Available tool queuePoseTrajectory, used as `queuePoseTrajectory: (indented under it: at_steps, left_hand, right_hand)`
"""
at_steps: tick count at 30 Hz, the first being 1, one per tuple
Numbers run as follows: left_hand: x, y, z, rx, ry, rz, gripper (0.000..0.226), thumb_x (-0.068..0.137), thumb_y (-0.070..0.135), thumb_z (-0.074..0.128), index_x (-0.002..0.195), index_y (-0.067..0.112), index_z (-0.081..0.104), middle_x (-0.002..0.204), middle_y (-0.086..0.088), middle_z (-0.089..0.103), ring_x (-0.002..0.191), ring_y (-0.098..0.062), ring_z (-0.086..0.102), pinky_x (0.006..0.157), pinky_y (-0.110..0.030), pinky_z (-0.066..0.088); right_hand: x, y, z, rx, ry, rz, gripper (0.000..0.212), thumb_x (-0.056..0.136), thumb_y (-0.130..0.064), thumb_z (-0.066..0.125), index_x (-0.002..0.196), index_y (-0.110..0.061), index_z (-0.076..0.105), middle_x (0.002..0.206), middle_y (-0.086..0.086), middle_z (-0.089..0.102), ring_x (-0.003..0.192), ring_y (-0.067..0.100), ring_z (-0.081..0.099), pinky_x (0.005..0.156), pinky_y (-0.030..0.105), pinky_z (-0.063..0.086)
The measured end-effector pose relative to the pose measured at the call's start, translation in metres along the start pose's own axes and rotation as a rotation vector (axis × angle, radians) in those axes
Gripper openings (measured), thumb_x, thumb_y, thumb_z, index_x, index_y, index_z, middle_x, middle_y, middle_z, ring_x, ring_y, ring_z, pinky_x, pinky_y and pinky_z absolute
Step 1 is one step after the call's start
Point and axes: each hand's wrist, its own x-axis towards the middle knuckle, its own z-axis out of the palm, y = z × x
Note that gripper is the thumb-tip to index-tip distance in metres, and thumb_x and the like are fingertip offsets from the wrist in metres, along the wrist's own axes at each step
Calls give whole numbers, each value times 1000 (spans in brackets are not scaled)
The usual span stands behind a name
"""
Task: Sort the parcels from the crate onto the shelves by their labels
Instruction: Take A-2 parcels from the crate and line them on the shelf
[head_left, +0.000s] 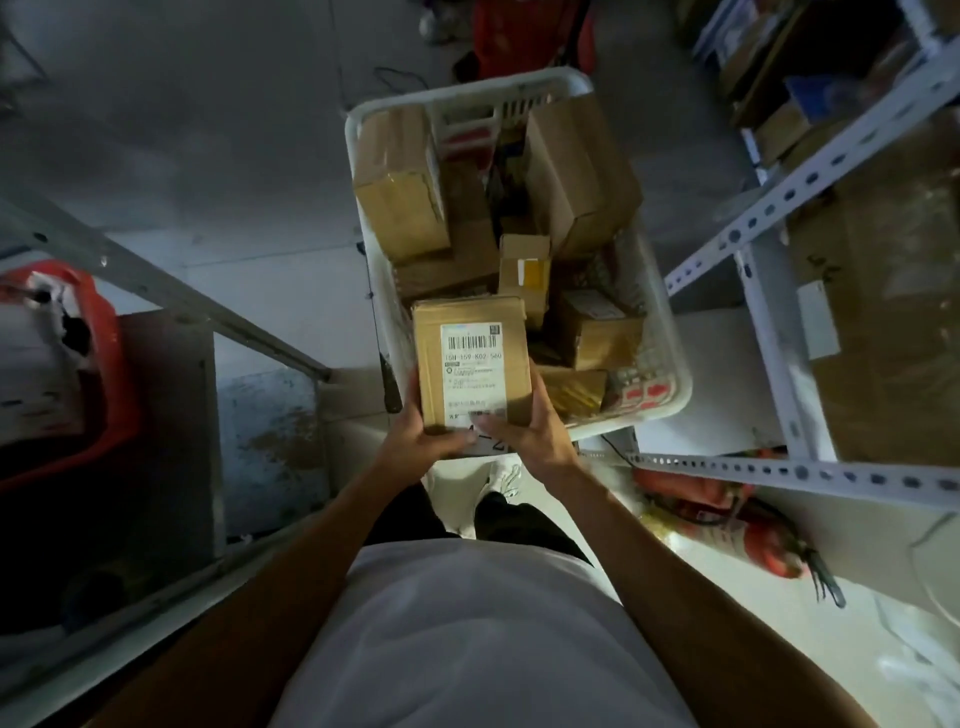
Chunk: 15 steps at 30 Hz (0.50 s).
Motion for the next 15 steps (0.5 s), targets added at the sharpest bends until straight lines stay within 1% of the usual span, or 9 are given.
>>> queuePoseTrajectory:
  at_steps: [2,3,4,5,6,7,9,12,15]
  left_hand:
    - [-1,18,-5,-27,4,58,87,82,-15,66,133,41,25,123,18,53,111,8,59,78,-11,53]
    - [0,27,-9,-36,9,98,86,82,-16,65,133,40,26,121,22,51,105,16,58,77,-8,51]
    - [2,34,-15,-21,-11,127,89,82,-16,65,139,39,24,121,25,50,104,21,56,79,-8,51]
    - [4,40,-22,-2,-50,147,95,83,-13,66,147,37,18,124,27,49,106,22,54,83,-9,51]
    - [5,47,-29,26,-113,151,102,83,-8,69,154,35,8,129,26,49,113,20,52,88,-12,51]
    - [3,55,-35,43,-179,159,108,83,-1,72,157,34,1,138,21,48,122,15,49,95,-17,50]
    - [-1,67,-43,97,-283,176,114,79,12,75,157,37,-4,152,10,41,137,-2,43,105,-30,47]
    - [-12,77,-39,146,-396,209,108,79,12,72,158,31,1,149,8,49,136,-11,47,107,-34,46]
    - [-22,72,-26,208,-509,226,99,80,9,71,157,30,13,142,10,57,130,-9,54,104,-29,49]
  right_hand:
    - [-5,-5,10,40,37,-38,78,83,4,75,145,-20,34,129,8,66,120,25,64,97,48,54]
    - [-9,-7,15,66,70,-57,80,84,2,75,147,-20,32,131,10,65,121,28,63,100,52,52]
    - [-13,-11,20,92,110,-83,80,84,1,75,147,-20,30,132,13,64,121,31,63,100,53,52]
    - [-19,-15,25,127,148,-112,80,84,3,73,147,-21,30,133,16,62,122,32,62,99,53,53]
    - [-26,-20,28,154,192,-152,80,84,3,73,147,-24,31,134,17,61,123,33,61,98,52,53]
    - [-33,-25,32,177,241,-189,82,83,0,74,147,-30,32,137,16,59,126,33,59,98,52,54]
    - [-48,-30,37,181,315,-229,89,82,-9,79,149,-40,30,141,11,55,130,31,56,97,53,54]
    - [-75,-25,41,198,401,-226,101,80,-18,82,155,-40,19,143,7,54,128,29,58,92,54,55]
    - [-111,-13,42,244,506,-234,101,82,-10,80,157,-33,17,142,9,54,126,29,60,87,49,58]
